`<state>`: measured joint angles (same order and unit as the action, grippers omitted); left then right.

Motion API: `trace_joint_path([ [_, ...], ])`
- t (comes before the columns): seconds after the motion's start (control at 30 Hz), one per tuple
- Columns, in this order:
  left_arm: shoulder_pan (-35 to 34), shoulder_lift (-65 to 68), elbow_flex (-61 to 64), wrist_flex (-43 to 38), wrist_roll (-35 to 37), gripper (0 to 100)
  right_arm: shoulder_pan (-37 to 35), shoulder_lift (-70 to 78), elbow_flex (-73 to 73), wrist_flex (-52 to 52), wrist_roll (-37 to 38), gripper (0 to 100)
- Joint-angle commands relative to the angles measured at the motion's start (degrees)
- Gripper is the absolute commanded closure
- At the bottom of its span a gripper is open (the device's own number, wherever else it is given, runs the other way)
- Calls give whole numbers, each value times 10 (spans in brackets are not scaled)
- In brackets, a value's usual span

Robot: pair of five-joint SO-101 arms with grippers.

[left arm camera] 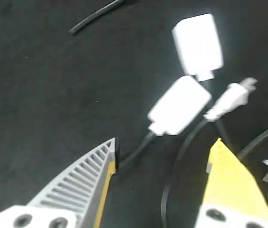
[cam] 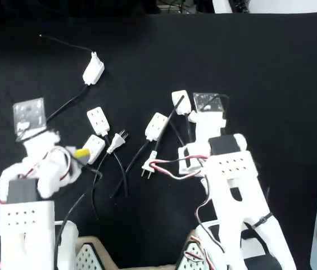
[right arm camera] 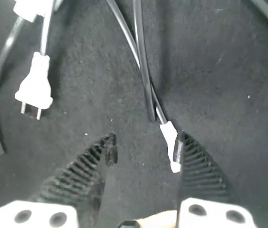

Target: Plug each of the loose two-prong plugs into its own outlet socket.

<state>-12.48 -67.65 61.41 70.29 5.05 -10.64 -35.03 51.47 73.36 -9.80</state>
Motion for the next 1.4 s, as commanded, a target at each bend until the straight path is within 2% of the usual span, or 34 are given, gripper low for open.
trace_joint_path([
  [0.0, -61, -77, 62, -11, -45, 700, -8, -11, 0, -12, 0, 793],
  [0.07, -74, -109, 94, -11, -54, 700, -8, -11, 0, -11, 3, 793],
  [0.17, -88, -157, 138, -18, -73, 700, 0, -10, 5, -9, 53, 793],
  [0.37, -112, -238, 245, -70, -104, 700, 80, -10, 4, -3, 164, 793],
  [0.5, -109, -277, 248, -40, -112, 700, 108, 0, 12, -1, 216, 793],
  [0.77, -108, -322, 253, -4, -112, 700, 105, 125, 6, -3, 279, 793],
  [1.1, -109, -326, 254, -1, -112, 700, 104, 145, 2, 26, 332, 794],
  [1.37, -109, -327, 254, -1, -112, 700, 105, 227, 4, -27, 342, 794],
])
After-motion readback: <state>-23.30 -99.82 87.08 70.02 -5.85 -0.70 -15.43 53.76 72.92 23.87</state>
